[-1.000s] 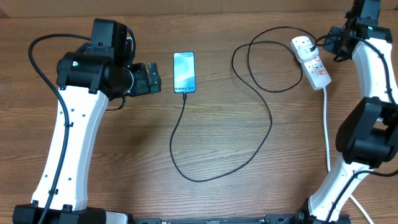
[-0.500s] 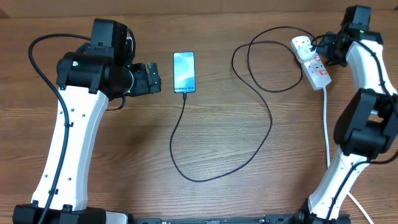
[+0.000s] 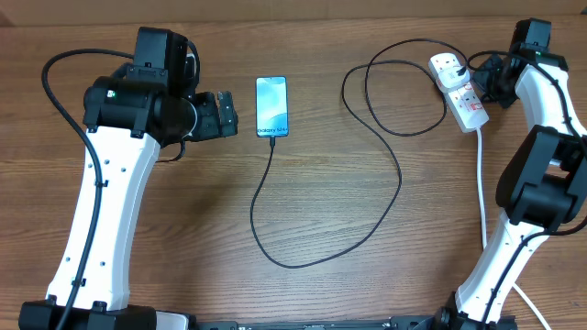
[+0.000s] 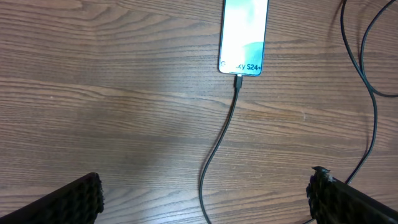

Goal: Plug charger to phone and switch on socket

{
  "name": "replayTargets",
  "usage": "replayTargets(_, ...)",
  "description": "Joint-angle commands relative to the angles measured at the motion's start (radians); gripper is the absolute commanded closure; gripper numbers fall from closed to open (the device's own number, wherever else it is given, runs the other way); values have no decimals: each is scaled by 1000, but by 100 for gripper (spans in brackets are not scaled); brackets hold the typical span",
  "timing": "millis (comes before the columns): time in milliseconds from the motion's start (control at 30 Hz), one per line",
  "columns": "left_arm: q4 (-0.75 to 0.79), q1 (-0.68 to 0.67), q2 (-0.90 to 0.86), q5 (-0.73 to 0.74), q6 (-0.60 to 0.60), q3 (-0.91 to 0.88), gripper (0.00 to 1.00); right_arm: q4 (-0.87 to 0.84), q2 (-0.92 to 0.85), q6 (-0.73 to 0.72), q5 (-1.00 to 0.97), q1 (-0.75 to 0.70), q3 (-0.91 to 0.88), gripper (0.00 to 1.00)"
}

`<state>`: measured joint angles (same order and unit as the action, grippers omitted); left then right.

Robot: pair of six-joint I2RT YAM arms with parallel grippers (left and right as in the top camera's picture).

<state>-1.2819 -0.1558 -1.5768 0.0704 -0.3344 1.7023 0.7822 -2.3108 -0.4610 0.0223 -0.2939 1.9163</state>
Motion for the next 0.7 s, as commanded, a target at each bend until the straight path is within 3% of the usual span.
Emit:
replayTargets(0,3,-2,-4,0,-3,-1,0,-15,6,-15,6,0,0,96)
replayTargets(67,0,-2,-4,0,-2,-1,0,-19,6,-15,10,0,0,95)
replayTargets(133,0,-2,-4,0,-2,-1,1,-19,6,-14,10,0,0,86)
replayTargets(233,0,-2,-4,0,-3,-1,0,-19,6,-13,5,0,0,62)
replayTargets(300,0,-2,-4,0,-2,-1,0,-19,6,-2,5,0,0,38)
replayTargets(433,0,-2,-4,0,-2,-1,0,-19,6,47,-7,0,0,34)
replayTargets(567,0,-2,-4,0,-2,-1,0,-15,6,73,-56,0,-6,16)
replayTargets(667,0,-2,-4,0,-3,-1,0,-11,6,73,-101,0,-19,14)
